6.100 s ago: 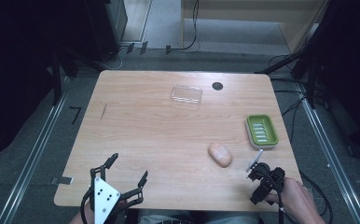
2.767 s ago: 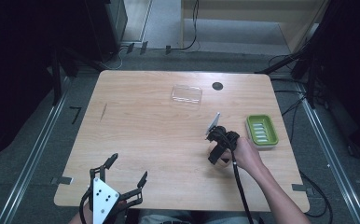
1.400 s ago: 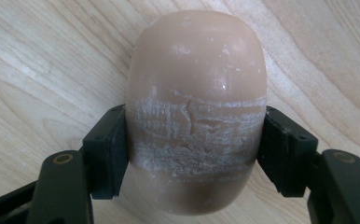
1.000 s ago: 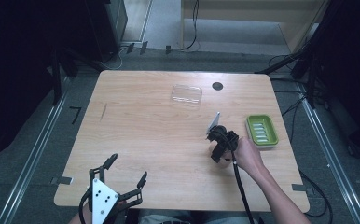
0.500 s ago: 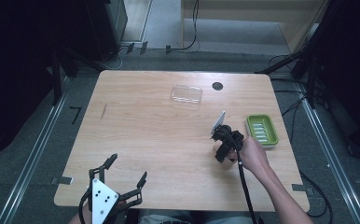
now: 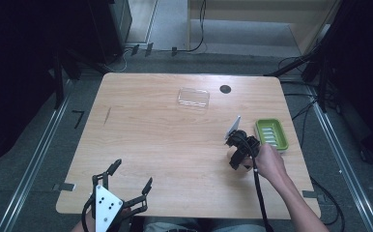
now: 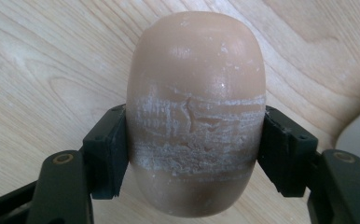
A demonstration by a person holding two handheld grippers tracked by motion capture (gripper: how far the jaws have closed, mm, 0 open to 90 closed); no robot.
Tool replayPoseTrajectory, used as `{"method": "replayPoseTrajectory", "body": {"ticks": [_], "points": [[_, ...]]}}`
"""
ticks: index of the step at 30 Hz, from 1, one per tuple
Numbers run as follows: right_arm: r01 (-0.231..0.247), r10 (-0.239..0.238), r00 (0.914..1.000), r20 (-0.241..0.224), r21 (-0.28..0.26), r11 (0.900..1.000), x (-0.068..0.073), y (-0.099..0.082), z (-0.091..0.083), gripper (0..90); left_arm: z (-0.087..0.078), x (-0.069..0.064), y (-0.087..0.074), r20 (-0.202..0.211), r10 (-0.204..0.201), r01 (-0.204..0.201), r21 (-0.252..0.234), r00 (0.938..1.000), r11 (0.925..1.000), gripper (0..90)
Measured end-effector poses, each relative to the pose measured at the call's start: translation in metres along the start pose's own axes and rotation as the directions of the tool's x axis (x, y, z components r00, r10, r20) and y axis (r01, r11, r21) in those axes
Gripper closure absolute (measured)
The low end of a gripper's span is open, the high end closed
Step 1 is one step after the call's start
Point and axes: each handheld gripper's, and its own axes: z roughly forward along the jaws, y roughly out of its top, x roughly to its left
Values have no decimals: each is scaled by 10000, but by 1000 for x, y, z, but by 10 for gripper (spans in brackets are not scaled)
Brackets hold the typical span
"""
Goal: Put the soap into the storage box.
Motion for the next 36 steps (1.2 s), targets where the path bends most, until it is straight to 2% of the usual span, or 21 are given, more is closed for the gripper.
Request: {"method": "replayPoseTrajectory", "body": {"ticks": [7,22,36], "points": [[-211,211,9997,-119,-28,9998,-7,-8,-3,333,0,0,0,-5,-13,13,11,10000,10000,99],[-508,508,9987,-2,-87,9987,-20,-21,-9,334,1,0,0,19,-38,38,22,10000,10000,99],[-984,985,9951,42,-143,9950,-35,-39,-14,334,1,-1,0,17,-2,1,61,10000,10000,99]]}}
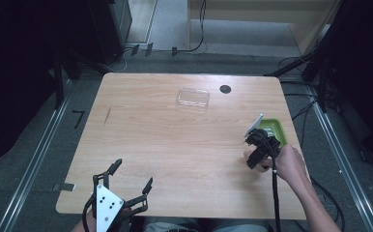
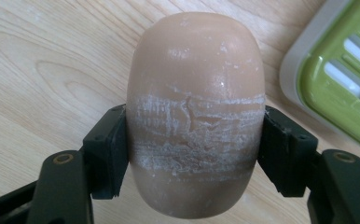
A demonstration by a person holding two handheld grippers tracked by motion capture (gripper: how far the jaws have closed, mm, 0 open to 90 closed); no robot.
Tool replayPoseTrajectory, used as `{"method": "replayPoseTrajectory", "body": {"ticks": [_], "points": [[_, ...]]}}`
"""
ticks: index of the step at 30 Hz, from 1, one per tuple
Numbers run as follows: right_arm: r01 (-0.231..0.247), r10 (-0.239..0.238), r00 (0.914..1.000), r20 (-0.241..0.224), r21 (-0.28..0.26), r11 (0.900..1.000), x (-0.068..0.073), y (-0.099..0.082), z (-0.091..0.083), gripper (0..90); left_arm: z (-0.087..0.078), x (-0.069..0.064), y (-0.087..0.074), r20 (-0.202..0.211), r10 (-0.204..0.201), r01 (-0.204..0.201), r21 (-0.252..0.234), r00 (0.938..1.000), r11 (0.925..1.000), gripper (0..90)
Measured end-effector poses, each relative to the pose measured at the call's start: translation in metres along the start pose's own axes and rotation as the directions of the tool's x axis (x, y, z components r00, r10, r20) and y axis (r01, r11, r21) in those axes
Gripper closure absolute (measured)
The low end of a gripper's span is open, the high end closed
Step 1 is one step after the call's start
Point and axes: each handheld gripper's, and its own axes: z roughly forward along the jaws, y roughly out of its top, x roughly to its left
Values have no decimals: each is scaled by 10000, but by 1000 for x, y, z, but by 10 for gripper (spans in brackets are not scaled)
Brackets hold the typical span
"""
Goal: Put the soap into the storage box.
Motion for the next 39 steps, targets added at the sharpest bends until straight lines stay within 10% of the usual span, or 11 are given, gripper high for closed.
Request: {"method": "replayPoseTrajectory", "body": {"ticks": [39], "points": [[-1213,1220,9923,214,-326,9921,-43,-25,-12,334,0,0,0,0,-6,6,-10,10000,10000,99]]}}
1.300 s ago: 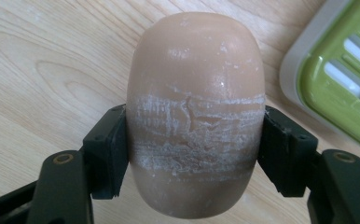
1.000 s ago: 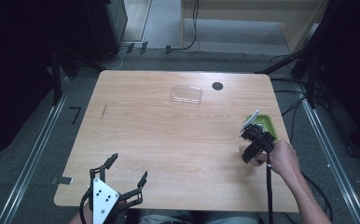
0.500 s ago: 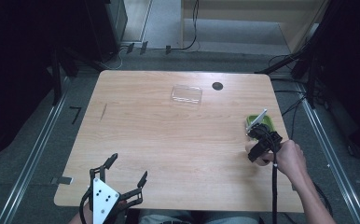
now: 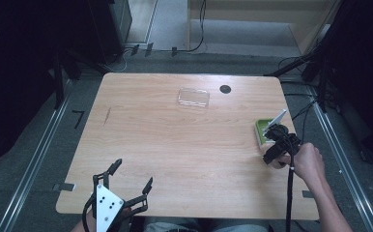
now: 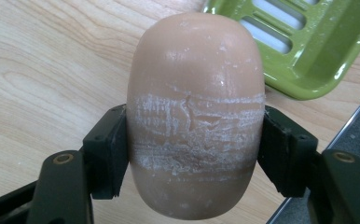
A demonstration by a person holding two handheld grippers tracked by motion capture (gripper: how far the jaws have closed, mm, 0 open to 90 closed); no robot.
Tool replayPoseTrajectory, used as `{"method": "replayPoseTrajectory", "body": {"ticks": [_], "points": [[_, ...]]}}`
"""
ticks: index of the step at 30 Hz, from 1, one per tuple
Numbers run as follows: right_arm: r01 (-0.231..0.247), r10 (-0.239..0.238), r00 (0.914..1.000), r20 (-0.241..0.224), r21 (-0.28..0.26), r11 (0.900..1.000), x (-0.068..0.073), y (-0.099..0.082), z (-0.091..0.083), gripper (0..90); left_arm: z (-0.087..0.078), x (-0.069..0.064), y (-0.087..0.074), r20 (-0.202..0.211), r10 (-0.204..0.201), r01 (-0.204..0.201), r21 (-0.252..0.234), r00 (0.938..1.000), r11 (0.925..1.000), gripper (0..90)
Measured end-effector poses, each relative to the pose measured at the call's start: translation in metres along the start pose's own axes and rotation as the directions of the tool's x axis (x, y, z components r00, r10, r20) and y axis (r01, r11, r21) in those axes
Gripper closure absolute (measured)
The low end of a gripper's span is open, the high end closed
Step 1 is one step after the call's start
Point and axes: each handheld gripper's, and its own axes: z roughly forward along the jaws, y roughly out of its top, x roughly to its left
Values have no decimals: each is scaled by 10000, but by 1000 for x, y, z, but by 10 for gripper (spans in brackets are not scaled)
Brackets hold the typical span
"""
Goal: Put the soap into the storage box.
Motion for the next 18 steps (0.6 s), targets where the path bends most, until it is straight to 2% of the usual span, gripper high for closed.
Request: {"method": "replayPoseTrajectory", "body": {"ticks": [18], "points": [[-419,419,9991,11,-192,9989,-11,5,-5,334,0,0,0,16,-6,6,-27,10000,10000,99]]}}
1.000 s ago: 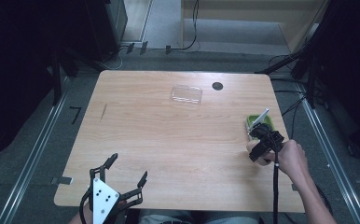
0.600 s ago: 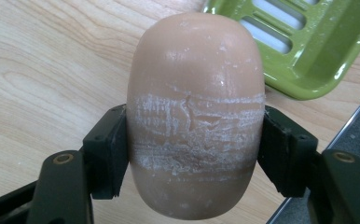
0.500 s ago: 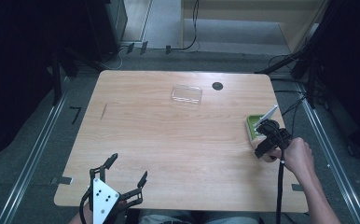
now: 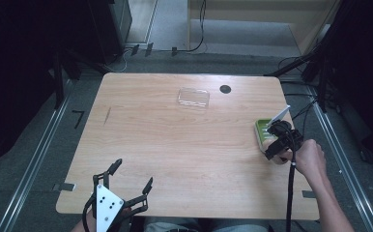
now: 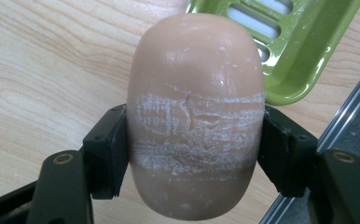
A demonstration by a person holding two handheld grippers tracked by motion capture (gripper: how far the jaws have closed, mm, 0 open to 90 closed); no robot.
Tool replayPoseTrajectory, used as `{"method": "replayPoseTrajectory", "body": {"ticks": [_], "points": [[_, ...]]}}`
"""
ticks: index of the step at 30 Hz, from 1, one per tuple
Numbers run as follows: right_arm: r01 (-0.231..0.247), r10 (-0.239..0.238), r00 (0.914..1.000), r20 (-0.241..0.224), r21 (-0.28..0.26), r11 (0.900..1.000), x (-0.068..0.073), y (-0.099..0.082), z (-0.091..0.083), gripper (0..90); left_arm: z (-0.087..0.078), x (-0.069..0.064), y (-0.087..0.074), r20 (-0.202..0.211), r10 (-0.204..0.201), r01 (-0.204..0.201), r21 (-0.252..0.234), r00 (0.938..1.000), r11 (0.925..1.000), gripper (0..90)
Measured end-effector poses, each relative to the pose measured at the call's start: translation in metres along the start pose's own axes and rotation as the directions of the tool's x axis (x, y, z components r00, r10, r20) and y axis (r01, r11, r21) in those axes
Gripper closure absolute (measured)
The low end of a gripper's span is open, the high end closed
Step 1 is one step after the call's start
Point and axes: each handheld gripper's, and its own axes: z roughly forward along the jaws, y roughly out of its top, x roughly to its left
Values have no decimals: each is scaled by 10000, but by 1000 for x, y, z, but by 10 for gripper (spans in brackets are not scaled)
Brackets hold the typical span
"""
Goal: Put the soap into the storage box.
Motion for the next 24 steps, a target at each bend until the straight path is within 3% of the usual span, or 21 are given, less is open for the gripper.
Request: {"method": "replayPoseTrajectory", "body": {"ticks": [24], "points": [[-456,456,9989,47,-138,9989,-12,19,0,334,1,0,0,6,28,-28,40,10000,10000,99]]}}
